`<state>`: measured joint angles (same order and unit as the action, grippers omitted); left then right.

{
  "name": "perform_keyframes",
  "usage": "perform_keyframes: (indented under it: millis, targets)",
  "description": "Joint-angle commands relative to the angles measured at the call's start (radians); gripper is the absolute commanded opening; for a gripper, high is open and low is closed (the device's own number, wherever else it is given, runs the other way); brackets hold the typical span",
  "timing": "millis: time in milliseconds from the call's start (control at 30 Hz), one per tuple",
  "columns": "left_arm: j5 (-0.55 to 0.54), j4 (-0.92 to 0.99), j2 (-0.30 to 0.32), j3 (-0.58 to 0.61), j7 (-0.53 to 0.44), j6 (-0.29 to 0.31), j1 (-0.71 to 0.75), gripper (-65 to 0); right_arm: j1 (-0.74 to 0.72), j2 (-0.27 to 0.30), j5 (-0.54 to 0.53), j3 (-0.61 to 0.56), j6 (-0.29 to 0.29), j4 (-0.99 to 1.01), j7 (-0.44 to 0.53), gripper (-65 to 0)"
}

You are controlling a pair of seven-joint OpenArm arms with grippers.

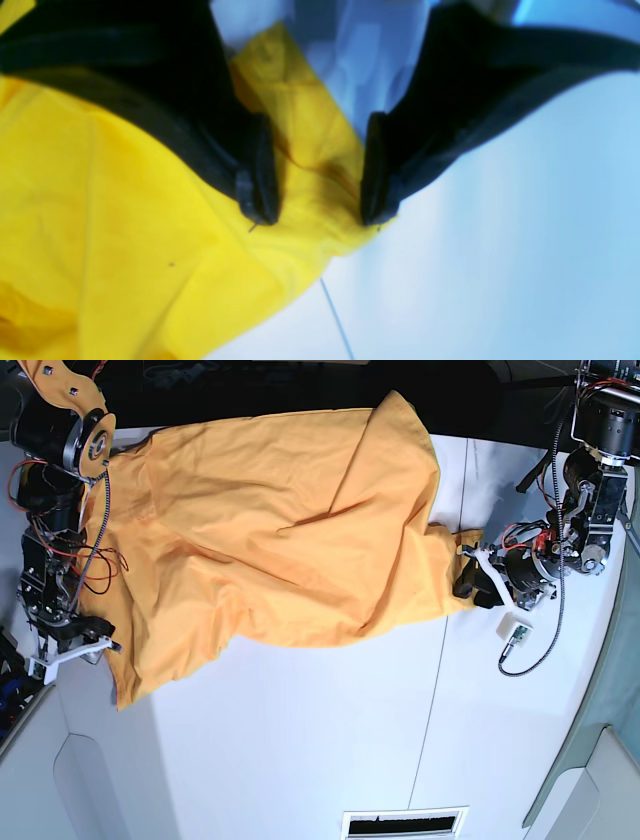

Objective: Layout the t-shirt on the table in an organized manner, then fold the t-shirt properly
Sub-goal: 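Swing the held shirt up and lay it flat across the table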

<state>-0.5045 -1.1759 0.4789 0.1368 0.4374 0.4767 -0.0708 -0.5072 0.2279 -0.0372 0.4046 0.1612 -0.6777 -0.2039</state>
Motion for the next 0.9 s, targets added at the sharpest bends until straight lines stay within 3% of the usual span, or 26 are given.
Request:
perform_keyframes:
  millis: [0, 67, 200, 267, 367, 433, 533, 700, 867]
  targets:
    - [-0.008, 0.011, 0.011, -0.007, -0.015, 0.015, -0.024, -34.3, -0.026, 0.024, -0.003, 0.001, 0.001, 0.003, 0.019, -31.4]
    - [-0.004, 0.051, -0.003, -0.007, -0.015, 0.029, -0.038, -34.3, -0.027, 0.042, -0.004, 0.001, 0.017, 0.038, 0.014, -31.4]
    - [0.002, 0.102, -0.033, -0.007, -0.022, 0.029, -0.045, -37.0, -0.027, 0.042, -0.005, 0.001, 0.115, 0.099, 0.010, -31.6]
    - [0.014, 0.106, -0.048, -0.007, -0.022, 0.029, -0.045, -47.4, -0.027, 0.031, -0.007, 0.001, 0.160, 0.112, 0.010, -34.6]
    - [0.024, 0.106, -0.055, -0.007, -0.031, 0.029, -0.048, -65.0, -0.027, 0.015, -0.004, 0.001, 0.217, 0.111, 0.011, -50.7]
    - [0.026, 0.105, -0.046, -0.007, -0.038, 0.029, -0.058, -65.0, -0.027, 0.013, -0.004, 0.001, 0.273, 0.100, 0.029, -65.0]
    - [0.021, 0.100, -0.023, -0.007, -0.009, 0.033, -0.095, -65.0, -0.027, 0.019, -0.004, 0.001, 0.335, 0.053, 0.027, -65.0]
    - [-0.149, -0.036, 0.039, -0.006, 0.108, 0.207, -0.115, -65.0, -0.012, 0.050, -0.055, 0.001, 0.363, -0.089, -0.055, -65.0]
    - [-0.239, -0.310, 0.129, -0.006, 0.141, 0.221, -0.039, -65.0, 0.107, 0.095, -0.172, 0.001, 0.367, -0.348, -0.177, -65.0]
